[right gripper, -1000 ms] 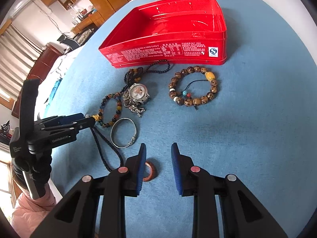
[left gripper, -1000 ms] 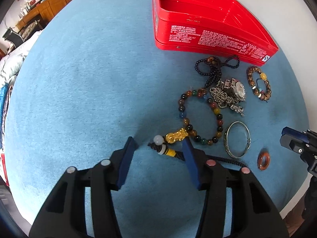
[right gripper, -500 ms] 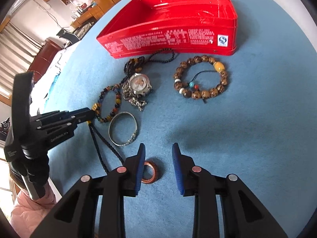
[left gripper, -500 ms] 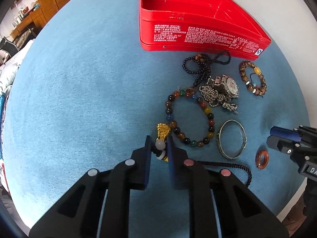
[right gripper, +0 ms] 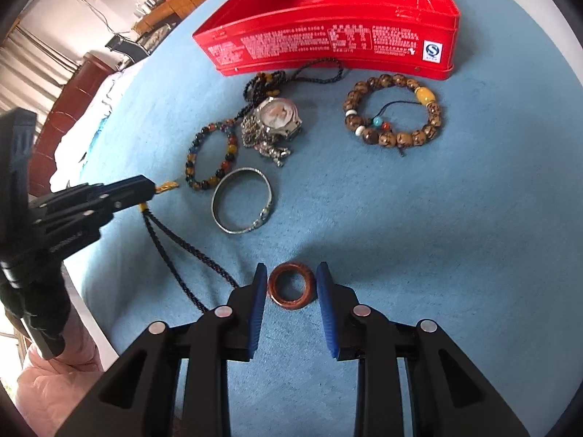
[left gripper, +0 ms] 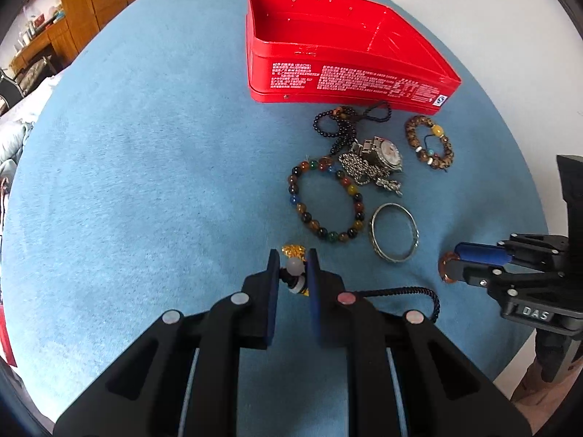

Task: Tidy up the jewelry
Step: 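Grasp the brown wooden ring with the right tool while the left tool lifts the necklace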

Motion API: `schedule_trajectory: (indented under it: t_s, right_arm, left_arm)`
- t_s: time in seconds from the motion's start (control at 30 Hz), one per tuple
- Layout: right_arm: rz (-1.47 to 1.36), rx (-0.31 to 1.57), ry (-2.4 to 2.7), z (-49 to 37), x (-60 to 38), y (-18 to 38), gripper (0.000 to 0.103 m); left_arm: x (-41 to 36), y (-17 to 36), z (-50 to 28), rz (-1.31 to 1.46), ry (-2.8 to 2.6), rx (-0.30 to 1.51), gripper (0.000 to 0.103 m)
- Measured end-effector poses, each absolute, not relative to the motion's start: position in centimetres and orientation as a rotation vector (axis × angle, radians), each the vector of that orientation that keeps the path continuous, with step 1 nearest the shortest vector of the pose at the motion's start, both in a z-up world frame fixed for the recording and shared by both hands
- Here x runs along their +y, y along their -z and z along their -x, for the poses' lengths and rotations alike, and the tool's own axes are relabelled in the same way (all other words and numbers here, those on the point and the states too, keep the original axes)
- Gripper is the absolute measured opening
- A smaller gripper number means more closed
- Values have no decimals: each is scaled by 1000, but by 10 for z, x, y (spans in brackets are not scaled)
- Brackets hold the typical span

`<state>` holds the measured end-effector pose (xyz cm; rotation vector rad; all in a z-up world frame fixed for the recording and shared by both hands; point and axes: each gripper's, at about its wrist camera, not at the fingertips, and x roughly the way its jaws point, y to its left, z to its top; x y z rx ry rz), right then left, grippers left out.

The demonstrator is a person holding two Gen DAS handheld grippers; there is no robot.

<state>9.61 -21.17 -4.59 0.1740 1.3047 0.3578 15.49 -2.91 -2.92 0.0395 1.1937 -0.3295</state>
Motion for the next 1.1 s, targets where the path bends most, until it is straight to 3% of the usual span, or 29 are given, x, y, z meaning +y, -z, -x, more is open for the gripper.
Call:
schedule_trajectory:
  t_s: [0.5, 1.1]
  right_arm:
    - [-47, 1268, -282, -88, -193, 46, 31]
    - [-147, 1175, -276, -83, -222, 8, 31]
  left_arm:
    - [-26, 35, -144, -36, 347, 1189, 13]
    - [-33, 18, -136, -56, 336, 1131, 13]
